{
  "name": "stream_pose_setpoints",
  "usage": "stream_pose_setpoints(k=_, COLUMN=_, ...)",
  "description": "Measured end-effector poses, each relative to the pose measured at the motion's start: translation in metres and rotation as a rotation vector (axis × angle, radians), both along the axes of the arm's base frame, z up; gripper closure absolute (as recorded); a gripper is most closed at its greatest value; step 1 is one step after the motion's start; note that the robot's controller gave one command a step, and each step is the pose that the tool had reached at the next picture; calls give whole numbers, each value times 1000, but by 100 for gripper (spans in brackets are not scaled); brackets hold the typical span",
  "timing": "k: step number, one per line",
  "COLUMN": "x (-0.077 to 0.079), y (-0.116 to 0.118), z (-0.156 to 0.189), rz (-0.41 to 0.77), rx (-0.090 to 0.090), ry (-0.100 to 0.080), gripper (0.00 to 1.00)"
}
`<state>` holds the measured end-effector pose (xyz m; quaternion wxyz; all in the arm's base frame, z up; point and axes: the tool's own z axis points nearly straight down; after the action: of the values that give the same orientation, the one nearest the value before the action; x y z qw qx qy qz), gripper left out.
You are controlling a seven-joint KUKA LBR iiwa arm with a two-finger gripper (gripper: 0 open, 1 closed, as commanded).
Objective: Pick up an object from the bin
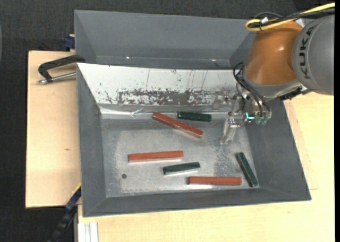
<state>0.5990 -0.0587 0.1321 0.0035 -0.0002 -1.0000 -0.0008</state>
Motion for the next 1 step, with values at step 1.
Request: stream_pose_setpoints(k=1, x=0, y=0, z=2, rz=0, rx=0, ry=-3, gripper=0)
